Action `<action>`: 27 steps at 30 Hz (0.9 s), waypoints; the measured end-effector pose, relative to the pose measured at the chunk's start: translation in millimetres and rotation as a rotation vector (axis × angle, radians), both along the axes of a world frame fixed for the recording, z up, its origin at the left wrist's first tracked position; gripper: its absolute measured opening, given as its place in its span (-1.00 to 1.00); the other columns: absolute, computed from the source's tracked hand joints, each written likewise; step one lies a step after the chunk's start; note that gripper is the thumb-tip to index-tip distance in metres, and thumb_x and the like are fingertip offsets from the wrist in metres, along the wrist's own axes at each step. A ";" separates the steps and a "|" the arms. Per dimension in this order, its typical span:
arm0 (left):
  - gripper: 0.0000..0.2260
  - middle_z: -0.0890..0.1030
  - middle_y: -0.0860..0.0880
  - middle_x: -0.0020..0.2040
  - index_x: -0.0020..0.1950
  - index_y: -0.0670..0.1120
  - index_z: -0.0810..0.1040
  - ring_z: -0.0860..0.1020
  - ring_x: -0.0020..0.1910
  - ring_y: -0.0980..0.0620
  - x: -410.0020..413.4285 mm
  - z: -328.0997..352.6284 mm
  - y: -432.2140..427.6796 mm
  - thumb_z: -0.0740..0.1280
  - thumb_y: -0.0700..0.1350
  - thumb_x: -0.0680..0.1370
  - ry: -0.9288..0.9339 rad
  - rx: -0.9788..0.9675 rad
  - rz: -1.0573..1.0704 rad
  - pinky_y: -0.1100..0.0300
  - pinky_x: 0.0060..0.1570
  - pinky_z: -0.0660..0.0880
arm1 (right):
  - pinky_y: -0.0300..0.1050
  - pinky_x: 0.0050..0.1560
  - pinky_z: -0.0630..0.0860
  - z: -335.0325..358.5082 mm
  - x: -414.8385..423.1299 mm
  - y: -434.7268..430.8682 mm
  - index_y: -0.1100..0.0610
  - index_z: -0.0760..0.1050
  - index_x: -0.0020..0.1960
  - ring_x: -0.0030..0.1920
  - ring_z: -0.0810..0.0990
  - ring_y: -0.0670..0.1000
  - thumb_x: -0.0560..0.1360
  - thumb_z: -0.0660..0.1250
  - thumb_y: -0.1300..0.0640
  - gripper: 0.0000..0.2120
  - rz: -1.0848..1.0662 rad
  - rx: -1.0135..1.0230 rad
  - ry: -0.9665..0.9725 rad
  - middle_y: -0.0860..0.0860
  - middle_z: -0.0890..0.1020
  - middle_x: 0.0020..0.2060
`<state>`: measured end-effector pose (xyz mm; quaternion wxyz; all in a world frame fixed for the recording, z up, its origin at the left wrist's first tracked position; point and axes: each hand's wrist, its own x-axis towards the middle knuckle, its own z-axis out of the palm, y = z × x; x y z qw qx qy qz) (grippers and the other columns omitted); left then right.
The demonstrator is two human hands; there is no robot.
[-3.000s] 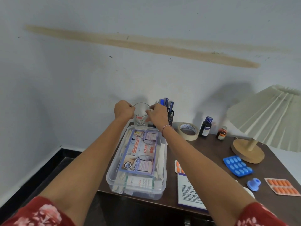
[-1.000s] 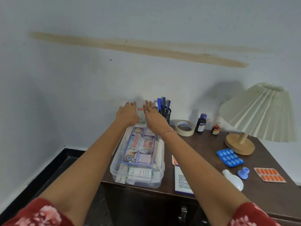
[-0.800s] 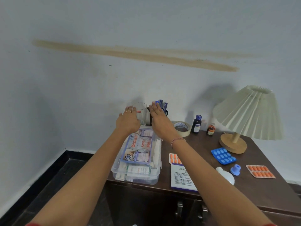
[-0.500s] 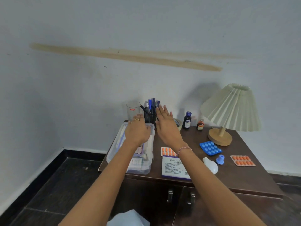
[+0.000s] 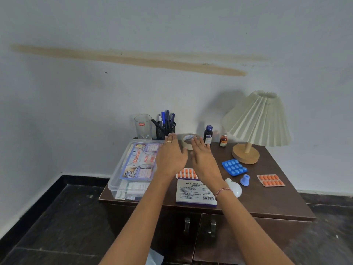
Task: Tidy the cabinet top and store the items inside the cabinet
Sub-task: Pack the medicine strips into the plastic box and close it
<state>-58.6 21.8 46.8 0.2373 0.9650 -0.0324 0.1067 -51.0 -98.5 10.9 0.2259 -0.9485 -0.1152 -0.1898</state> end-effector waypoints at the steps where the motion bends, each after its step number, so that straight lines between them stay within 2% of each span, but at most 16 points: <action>1: -0.42 0.08 -0.12 0.56 0.55 -0.17 0.01 0.07 0.54 -0.05 -0.9 -4.2 1.0 0.13 0.02 0.61 0.001 0.000 0.020 0.01 0.45 0.13 | -0.16 0.50 -0.12 -1.8 1.1 -1.1 0.14 0.11 0.53 0.55 0.02 -0.02 0.63 0.05 0.19 -0.53 0.002 -0.002 0.002 0.04 0.15 0.53; 3: -0.41 0.09 -0.11 0.56 0.55 -0.16 0.02 0.10 0.53 -0.07 -3.2 -10.5 5.2 0.15 0.03 0.61 0.004 0.019 0.080 0.01 0.44 0.16 | -0.17 0.50 0.00 -4.7 4.1 -2.3 0.14 0.16 0.51 0.54 0.09 -0.02 0.63 0.07 0.18 -0.54 0.008 0.030 0.028 0.04 0.20 0.52; 6: -0.45 0.18 -0.12 0.53 0.52 -0.15 0.10 0.19 0.50 -0.09 -6.4 -14.2 14.4 0.19 0.00 0.60 -0.020 0.058 0.175 0.03 0.40 0.25 | -0.17 0.43 0.23 -6.0 9.3 1.5 0.15 0.27 0.47 0.47 0.29 0.02 0.62 0.12 0.17 -0.58 -0.002 0.141 0.100 0.06 0.35 0.45; 8: -0.52 0.34 -0.15 0.44 0.46 -0.15 0.24 0.35 0.40 -0.12 -10.8 -16.0 17.7 0.23 -0.03 0.59 -0.048 0.094 0.218 0.05 0.31 0.37 | -0.23 0.26 0.36 -5.7 13.1 6.5 0.15 0.34 0.43 0.34 0.45 0.04 0.61 0.16 0.17 -0.61 -0.028 0.241 0.156 0.10 0.47 0.36; 10: -0.61 0.49 -0.14 0.29 0.37 -0.14 0.37 0.49 0.24 -0.11 -16.4 -18.7 19.1 0.25 -0.03 0.58 -0.052 0.167 0.229 0.09 0.13 0.47 | -0.32 0.10 0.35 -3.9 17.8 12.4 0.16 0.39 0.40 0.24 0.53 0.03 0.61 0.18 0.17 -0.63 -0.048 0.360 0.209 0.11 0.55 0.28; 13: -0.71 0.60 -0.12 0.08 0.20 -0.12 0.51 0.58 0.05 -0.08 -24.7 -21.1 20.8 0.23 0.02 0.59 -0.023 0.279 0.231 0.16 -0.09 0.47 | -0.33 0.15 0.31 -2.4 25.8 22.4 0.18 0.43 0.37 0.27 0.51 0.03 0.60 0.18 0.17 -0.65 -0.036 0.518 0.270 0.11 0.55 0.28; 16: -0.72 0.61 -0.12 0.04 0.16 -0.13 0.53 0.59 0.01 -0.06 -28.7 -23.9 21.9 0.24 0.02 0.59 0.019 0.355 0.246 0.21 -0.18 0.36 | -0.16 0.32 0.38 -4.7 33.5 32.4 0.21 0.46 0.33 0.26 0.52 0.05 0.58 0.20 0.16 -0.66 -0.040 0.645 0.355 0.13 0.57 0.24; 19: -0.76 0.58 -0.13 0.11 0.21 -0.14 0.51 0.56 0.07 -0.05 -32.1 -25.1 19.4 0.27 -0.08 0.59 0.068 0.426 0.236 0.21 -0.11 0.41 | -0.06 0.31 0.44 -9.9 41.8 42.2 0.23 0.48 0.30 0.22 0.55 0.07 0.57 0.23 0.16 -0.67 -0.053 0.745 0.441 0.14 0.59 0.21; 21: -0.78 0.56 -0.16 0.14 0.21 -0.16 0.51 0.53 0.12 -0.08 -33.8 -25.4 15.0 0.28 -0.18 0.57 0.094 0.497 0.174 0.15 0.01 0.47 | -0.08 0.25 0.46 -12.6 48.0 47.2 0.24 0.51 0.27 0.13 0.57 0.03 0.56 0.25 0.15 -0.68 -0.071 0.790 0.465 0.16 0.62 0.17; 24: -0.76 0.55 -0.19 0.14 0.20 -0.21 0.50 0.52 0.13 -0.11 -35.9 -28.4 7.9 0.30 -0.25 0.54 0.127 0.617 0.098 0.11 0.06 0.48 | -0.11 0.18 0.50 -17.0 56.3 51.6 0.27 0.55 0.21 -0.03 0.57 -0.04 0.55 0.28 0.15 -0.70 -0.108 0.861 0.489 0.18 0.66 0.08; 27: -0.74 0.53 -0.22 0.16 0.22 -0.26 0.48 0.51 0.15 -0.15 -35.2 -35.3 7.3 0.30 -0.26 0.53 0.144 0.671 0.077 0.08 0.07 0.49 | -0.17 0.11 0.54 -20.1 61.7 55.4 0.32 0.55 0.18 -0.04 0.62 0.01 0.53 0.31 0.21 -0.73 -0.108 0.971 0.561 0.21 0.65 0.07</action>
